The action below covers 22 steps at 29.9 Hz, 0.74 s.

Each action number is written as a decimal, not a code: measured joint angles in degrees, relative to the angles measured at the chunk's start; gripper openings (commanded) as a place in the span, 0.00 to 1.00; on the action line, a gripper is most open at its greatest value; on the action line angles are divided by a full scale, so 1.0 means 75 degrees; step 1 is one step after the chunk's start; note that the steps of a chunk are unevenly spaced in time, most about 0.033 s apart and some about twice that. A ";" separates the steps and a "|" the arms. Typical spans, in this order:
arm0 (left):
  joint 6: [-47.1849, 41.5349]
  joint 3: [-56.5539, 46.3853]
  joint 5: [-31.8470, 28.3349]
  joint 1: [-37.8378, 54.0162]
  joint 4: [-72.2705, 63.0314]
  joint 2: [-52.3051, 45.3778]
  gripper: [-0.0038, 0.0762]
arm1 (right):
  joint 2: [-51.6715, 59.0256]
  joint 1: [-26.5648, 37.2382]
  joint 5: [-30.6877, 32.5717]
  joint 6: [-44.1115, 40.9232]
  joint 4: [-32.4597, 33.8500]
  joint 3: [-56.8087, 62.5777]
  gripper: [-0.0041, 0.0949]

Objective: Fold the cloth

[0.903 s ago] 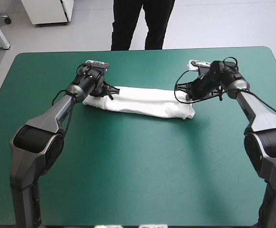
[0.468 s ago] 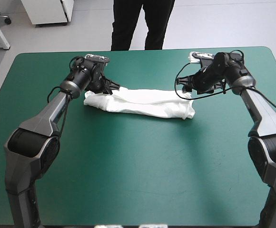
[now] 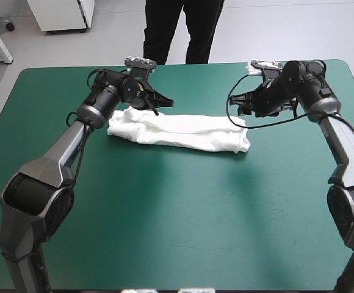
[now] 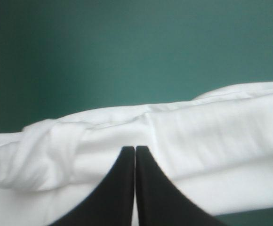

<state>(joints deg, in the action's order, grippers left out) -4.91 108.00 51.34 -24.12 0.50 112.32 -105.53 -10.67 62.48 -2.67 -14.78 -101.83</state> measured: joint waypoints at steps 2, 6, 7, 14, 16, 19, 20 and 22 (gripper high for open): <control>0.0050 0.0000 -0.0126 -0.0190 -0.0066 0.0073 0.04 | 0.0000 0.0000 0.0021 -0.0007 0.0000 0.0000 0.53; 0.0101 0.0000 -0.0358 -0.0525 -0.0154 0.0306 0.04 | 0.0000 0.0000 0.0038 -0.0016 0.0000 0.0000 0.53; 0.0099 0.0000 -0.0387 -0.0588 -0.0154 0.0387 0.04 | 0.0000 0.0000 0.0044 -0.0016 0.0000 0.0000 0.53; 0.0108 0.0000 -0.0431 -0.0852 -0.0154 0.1011 0.04 | 0.0000 0.0000 0.0044 -0.0016 0.0015 0.0000 0.53; 0.0108 0.0000 -0.0438 -0.0886 -0.0154 0.1204 0.04 | 0.0000 0.0000 0.0044 -0.0016 0.0022 0.0000 0.53; 0.0108 0.0000 -0.0415 -0.0911 -0.0180 0.1436 0.04 | 0.0000 0.0009 0.0044 -0.0016 0.0029 0.0000 0.53; 0.0108 0.0000 -0.0397 -0.0911 -0.0180 0.1490 0.04 | 0.0000 0.0027 0.0044 -0.0016 0.0029 0.0000 0.53; 0.0108 0.0000 -0.0361 -0.0911 -0.0180 0.1635 0.04 | 0.0000 0.0097 0.0053 -0.0016 0.0001 0.0000 0.53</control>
<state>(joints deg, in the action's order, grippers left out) -4.10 108.00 48.63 -30.95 -0.85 124.58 -105.53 -9.95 62.88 -2.78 -14.77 -101.83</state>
